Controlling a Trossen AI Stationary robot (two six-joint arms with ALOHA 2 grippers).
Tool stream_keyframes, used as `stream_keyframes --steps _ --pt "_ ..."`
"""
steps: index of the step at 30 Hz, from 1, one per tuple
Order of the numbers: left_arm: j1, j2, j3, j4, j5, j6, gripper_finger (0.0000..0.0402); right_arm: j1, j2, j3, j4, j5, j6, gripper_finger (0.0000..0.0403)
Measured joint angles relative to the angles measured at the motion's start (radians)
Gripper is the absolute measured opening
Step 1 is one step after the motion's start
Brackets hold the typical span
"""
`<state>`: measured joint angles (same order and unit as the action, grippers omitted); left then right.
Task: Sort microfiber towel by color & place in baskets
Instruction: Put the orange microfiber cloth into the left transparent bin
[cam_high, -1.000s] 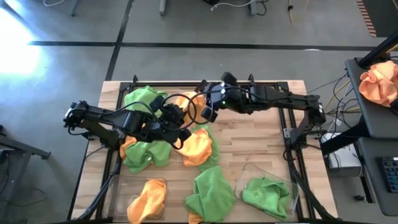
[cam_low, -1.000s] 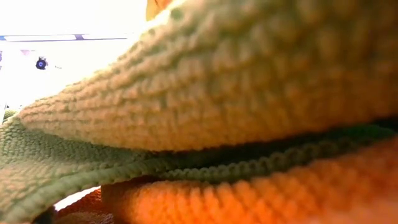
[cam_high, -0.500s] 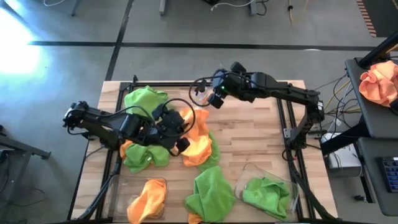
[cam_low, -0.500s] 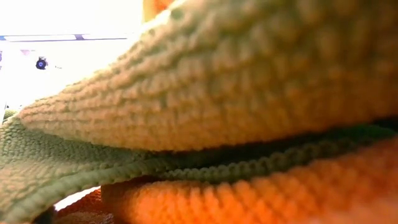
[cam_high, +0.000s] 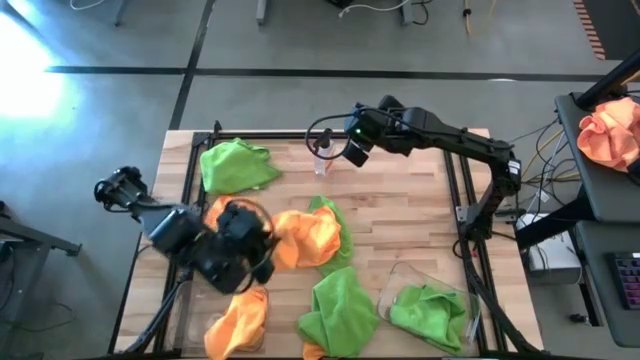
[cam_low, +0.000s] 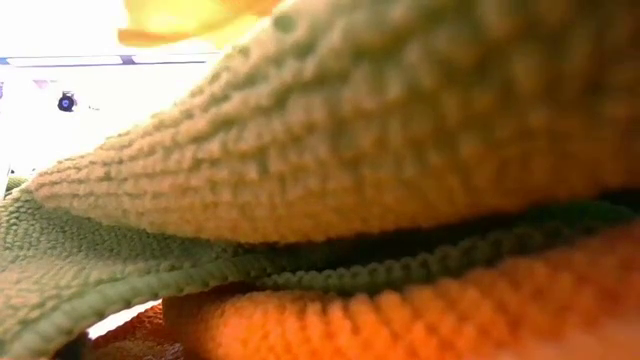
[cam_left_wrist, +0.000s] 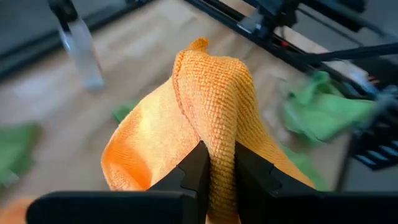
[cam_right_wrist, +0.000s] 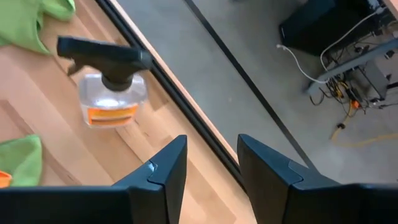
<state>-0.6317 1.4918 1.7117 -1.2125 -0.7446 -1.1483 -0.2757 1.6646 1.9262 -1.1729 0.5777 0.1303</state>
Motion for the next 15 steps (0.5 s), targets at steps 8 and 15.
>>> stream_keyframes --steps 8,15 --pt "-0.192 0.0 0.018 -0.016 0.05 -0.324 0.0041 -0.002 0.0 -0.119 0.003 -0.002 0.02 0.0131" --pt "-0.296 0.025 0.018 -0.09 0.164 -0.549 0.0041 -0.002 0.001 -0.213 0.001 -0.01 0.071 0.0139"
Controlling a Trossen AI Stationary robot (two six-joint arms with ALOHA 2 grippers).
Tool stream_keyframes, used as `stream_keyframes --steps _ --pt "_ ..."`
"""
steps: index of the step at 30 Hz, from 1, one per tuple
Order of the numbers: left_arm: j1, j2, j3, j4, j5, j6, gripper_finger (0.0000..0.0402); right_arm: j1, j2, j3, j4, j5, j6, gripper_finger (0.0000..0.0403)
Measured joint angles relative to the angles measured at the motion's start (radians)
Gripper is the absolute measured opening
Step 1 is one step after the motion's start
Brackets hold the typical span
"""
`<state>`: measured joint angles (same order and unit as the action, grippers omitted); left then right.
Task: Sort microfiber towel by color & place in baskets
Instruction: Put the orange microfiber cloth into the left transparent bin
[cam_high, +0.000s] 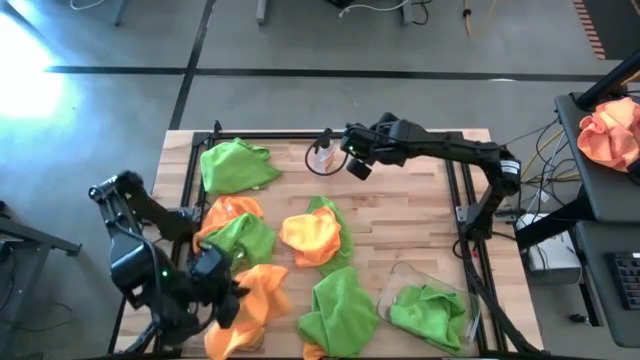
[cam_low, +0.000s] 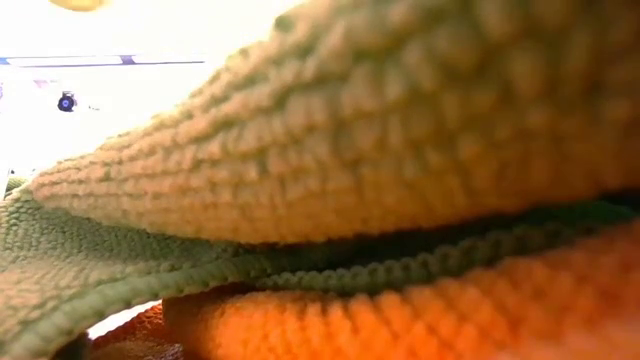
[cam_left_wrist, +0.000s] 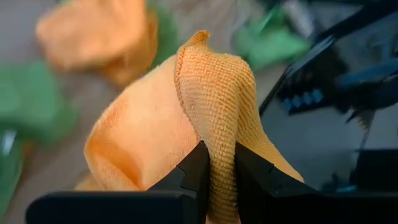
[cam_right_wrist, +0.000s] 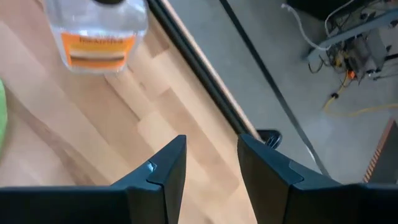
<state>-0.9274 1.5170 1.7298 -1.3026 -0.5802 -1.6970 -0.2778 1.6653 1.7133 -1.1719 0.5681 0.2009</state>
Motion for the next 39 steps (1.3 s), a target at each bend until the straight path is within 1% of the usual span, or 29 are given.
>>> stream_keyframes --steps 4,6,11,14,19,21,24,29,34,36,39 --pt "-0.034 0.043 0.0 -0.081 0.141 -0.127 0.0041 0.0 0.0 -0.035 -0.001 -0.04 0.028 0.0141" --pt "-0.052 0.066 0.0 -0.119 0.181 -0.167 0.0041 0.0 0.0 -0.045 0.001 -0.047 0.033 0.0141" --pt "-0.097 0.111 -0.001 -0.196 0.194 -0.276 0.0041 0.01 0.0 -0.047 0.002 -0.052 0.036 0.0136" --pt "-0.134 0.134 -0.001 -0.213 0.21 -0.353 0.0041 0.014 0.0 -0.047 0.002 -0.052 0.036 0.0133" --pt "-0.201 0.168 -0.002 -0.249 0.282 -0.515 0.0041 0.018 0.0 -0.047 0.002 -0.052 0.036 0.0134" --pt "-0.221 0.179 -0.002 -0.258 0.285 -0.558 0.0041 0.018 0.0 -0.047 0.002 -0.052 0.036 0.0136" --pt "-0.221 0.183 -0.002 -0.264 0.284 -0.559 0.0041 0.018 0.0 -0.047 0.004 -0.052 0.036 0.0136" --pt "-0.203 0.184 -0.013 -0.269 0.242 -0.548 0.0041 0.018 0.0 -0.047 0.006 -0.052 0.036 0.0129" --pt "-0.197 0.183 -0.017 -0.269 0.239 -0.54 0.0042 0.018 0.0 -0.047 0.006 -0.053 0.036 0.0128" --pt "-0.197 0.183 -0.017 -0.269 0.239 -0.538 0.0048 0.018 0.0 -0.047 0.006 -0.053 0.036 0.0131" --pt "-0.197 0.183 -0.017 -0.269 0.239 -0.531 0.0067 0.018 0.0 -0.047 0.006 -0.054 0.036 0.0137"
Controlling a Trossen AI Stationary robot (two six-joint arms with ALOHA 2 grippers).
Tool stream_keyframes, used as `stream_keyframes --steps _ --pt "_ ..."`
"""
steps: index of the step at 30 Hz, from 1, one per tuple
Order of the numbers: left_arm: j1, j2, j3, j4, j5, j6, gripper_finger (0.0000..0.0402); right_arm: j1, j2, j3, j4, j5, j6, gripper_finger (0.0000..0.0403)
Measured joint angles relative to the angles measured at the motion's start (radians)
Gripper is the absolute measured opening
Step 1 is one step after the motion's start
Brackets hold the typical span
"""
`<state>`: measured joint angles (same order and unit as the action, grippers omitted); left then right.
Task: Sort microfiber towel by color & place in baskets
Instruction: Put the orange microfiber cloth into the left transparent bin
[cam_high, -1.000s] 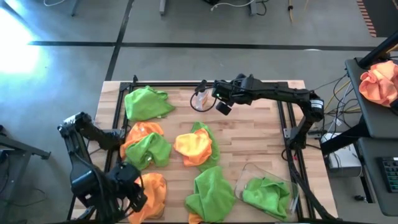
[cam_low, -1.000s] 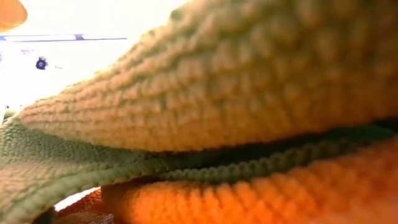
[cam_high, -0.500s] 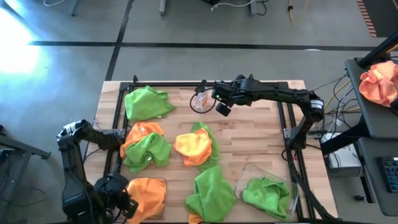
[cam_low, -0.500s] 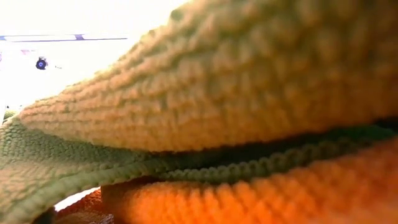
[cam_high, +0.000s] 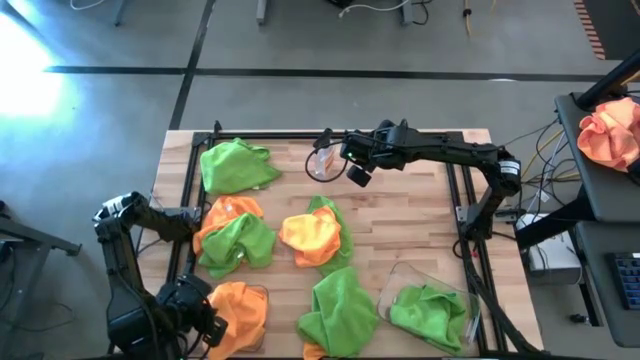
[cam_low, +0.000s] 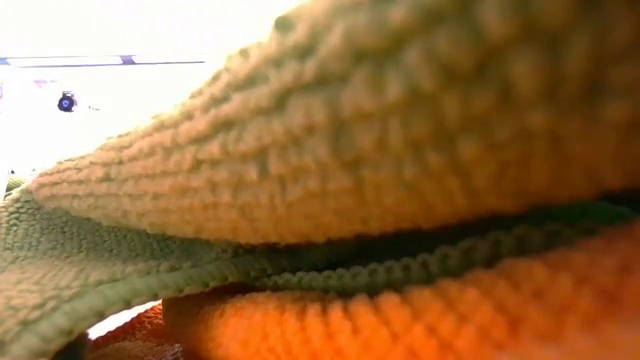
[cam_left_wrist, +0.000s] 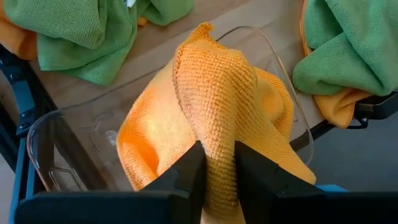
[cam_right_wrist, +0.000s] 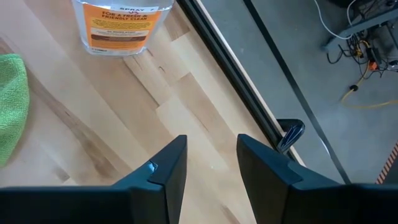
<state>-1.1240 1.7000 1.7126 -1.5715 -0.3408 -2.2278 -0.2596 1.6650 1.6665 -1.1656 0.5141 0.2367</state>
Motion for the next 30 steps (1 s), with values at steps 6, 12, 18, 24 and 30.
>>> stream_keyframes --steps 6,12,18,24,30 --pt "0.003 0.002 0.0 0.0 -0.001 0.029 0.0121 0.0 0.0 0.0 0.0 -0.002 0.0 0.014" --pt "0.003 0.034 0.0 0.0 0.0 0.076 0.0158 0.0 0.0 0.0 -0.001 -0.002 0.0 0.0132" --pt "0.027 0.07 -0.001 0.001 -0.086 0.073 0.0162 0.0 0.0 0.0 -0.007 -0.024 -0.001 0.0136" --pt "0.119 0.066 -0.001 0.001 -0.228 0.235 0.0162 0.0 -0.001 0.0 -0.007 -0.228 -0.019 0.0131" --pt "0.294 -0.006 -0.002 0.0 -0.273 0.621 0.0162 0.001 -0.008 0.0 -0.032 -0.225 -0.003 0.0122"
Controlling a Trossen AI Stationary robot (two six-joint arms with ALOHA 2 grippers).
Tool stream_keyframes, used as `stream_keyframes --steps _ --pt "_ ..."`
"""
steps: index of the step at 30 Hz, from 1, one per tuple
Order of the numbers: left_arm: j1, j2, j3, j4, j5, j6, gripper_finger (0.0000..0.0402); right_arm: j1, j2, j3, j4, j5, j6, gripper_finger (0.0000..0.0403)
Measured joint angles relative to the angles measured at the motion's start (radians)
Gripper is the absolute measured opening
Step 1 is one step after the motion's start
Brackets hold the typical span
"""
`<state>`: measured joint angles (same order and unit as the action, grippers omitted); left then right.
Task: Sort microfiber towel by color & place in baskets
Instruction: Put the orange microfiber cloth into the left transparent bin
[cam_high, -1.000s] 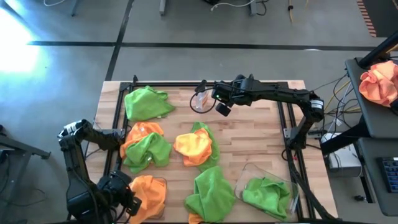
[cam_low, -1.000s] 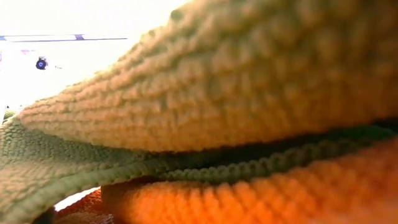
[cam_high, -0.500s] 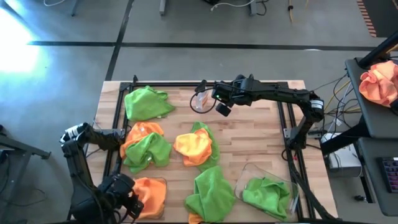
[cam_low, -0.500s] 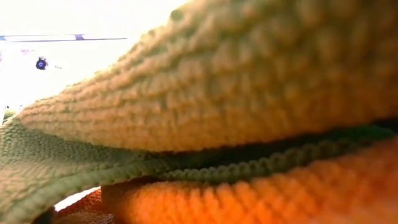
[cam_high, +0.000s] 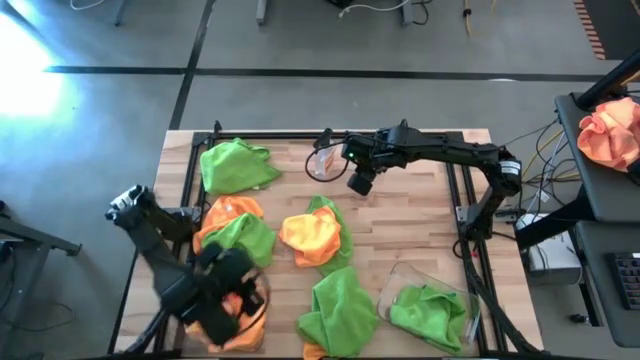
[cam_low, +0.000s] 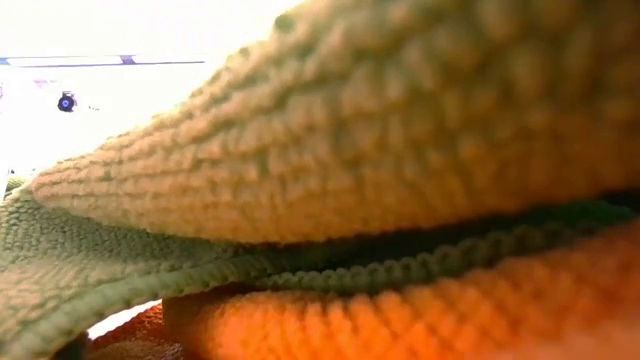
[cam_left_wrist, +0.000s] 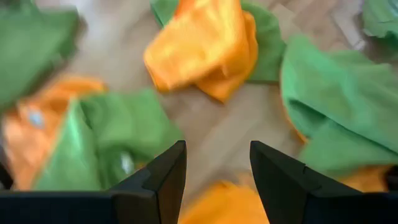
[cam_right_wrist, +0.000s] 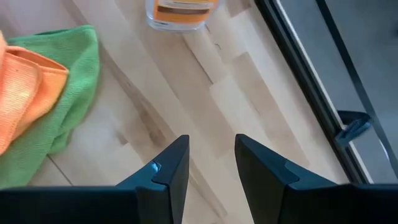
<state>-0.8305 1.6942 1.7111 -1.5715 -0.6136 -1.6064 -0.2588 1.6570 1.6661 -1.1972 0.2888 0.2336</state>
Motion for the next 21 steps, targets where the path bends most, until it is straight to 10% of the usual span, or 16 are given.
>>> stream_keyframes --steps 14,21 --pt "0.222 -0.145 -0.084 0.009 -0.137 0.426 0.0162 0.094 -0.142 0.0 -0.025 0.078 0.089 0.0121" --pt "0.287 -0.292 -0.299 0.326 -0.136 0.582 0.0162 0.112 -0.187 0.0 -0.02 0.095 0.164 0.0118"
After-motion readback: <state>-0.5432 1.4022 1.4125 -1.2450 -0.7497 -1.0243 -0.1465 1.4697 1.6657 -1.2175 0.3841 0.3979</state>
